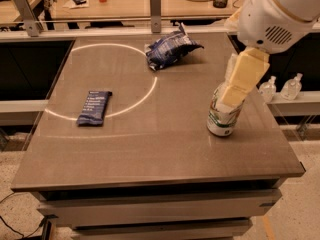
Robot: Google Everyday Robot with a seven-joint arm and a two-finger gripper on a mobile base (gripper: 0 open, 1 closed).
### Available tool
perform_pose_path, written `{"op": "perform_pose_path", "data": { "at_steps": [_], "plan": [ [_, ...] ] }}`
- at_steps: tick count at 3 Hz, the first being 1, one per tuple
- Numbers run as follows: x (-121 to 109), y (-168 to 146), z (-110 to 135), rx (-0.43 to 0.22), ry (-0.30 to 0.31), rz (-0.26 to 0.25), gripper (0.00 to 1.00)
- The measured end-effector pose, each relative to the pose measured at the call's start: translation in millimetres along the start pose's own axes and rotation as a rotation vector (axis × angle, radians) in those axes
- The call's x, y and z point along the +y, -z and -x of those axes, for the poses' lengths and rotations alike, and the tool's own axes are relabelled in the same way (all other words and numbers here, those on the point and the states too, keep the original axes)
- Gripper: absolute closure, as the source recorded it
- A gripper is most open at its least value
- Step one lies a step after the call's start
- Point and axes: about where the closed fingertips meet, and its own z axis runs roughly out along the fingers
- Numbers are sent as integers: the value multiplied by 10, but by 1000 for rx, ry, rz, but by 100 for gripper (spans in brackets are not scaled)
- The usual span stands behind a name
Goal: Pick rxbar blueberry
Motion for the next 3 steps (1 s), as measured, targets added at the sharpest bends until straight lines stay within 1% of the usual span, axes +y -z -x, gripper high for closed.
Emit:
{"op": "perform_pose_path", "data": {
  "at_steps": [1, 2, 3],
  "plan": [
    [-113, -228, 388, -48, -15, 5, 0],
    [-193, -492, 711, -123, -52, -10, 0],
    [-277, -795, 818, -255, -114, -9, 0]
  ]
}}
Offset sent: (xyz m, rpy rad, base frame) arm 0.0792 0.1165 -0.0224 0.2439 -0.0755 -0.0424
